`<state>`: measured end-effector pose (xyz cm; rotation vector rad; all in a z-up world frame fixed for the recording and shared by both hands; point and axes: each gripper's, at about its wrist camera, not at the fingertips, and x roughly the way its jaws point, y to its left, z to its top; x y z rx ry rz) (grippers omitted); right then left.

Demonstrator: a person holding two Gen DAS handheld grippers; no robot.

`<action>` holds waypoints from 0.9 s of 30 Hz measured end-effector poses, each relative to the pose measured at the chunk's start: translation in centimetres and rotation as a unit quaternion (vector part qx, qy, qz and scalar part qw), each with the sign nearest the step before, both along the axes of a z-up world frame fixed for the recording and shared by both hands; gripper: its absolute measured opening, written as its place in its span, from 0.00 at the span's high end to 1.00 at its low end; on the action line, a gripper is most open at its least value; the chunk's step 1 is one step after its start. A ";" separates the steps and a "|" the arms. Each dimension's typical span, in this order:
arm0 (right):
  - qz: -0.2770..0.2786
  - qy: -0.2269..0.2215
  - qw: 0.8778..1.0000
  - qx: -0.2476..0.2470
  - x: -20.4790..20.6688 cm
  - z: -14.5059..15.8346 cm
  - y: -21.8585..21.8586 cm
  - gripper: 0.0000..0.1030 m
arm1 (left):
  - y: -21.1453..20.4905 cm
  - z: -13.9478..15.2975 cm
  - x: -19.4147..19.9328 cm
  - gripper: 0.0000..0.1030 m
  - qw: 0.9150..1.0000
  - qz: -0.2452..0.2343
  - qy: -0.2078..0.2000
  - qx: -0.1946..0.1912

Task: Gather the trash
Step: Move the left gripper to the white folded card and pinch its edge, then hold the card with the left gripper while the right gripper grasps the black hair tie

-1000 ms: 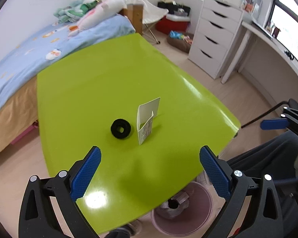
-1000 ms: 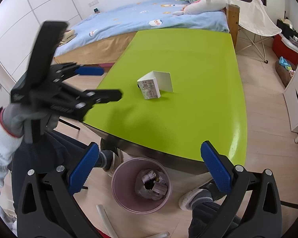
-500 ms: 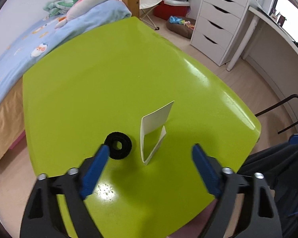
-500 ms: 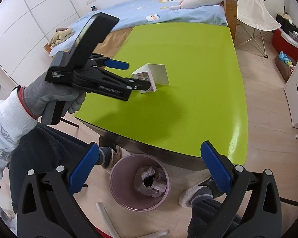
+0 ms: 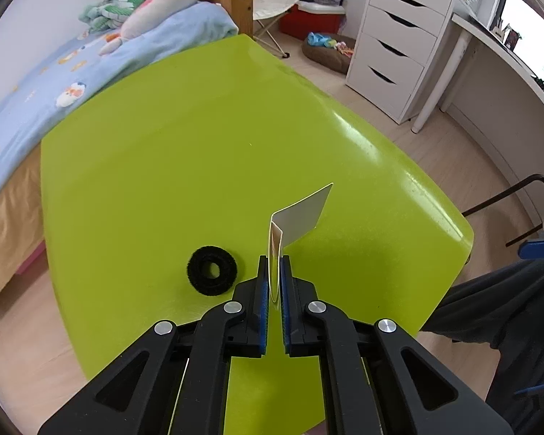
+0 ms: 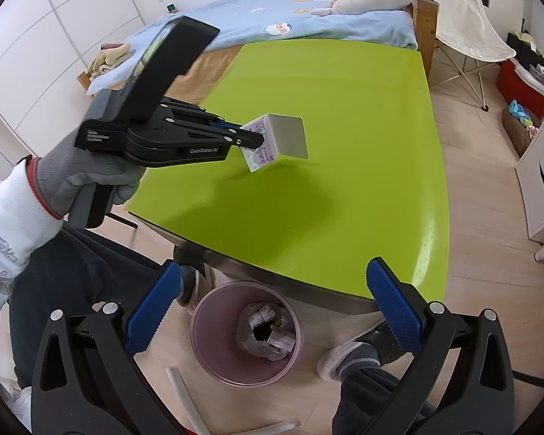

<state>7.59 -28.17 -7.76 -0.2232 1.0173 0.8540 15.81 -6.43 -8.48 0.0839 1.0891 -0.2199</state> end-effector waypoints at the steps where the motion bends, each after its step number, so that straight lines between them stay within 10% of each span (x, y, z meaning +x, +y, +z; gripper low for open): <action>1: 0.003 -0.003 1.000 -0.003 0.1 0.1 0.3 0.03 | 0.1 0.4 -0.2 0.95 1.000 0.002 -0.003 0.002; 27: 0.086 0.017 0.991 -0.104 8.8 -1.0 16.0 0.03 | 9.6 3.6 -3.8 0.95 0.993 0.119 -0.007 0.019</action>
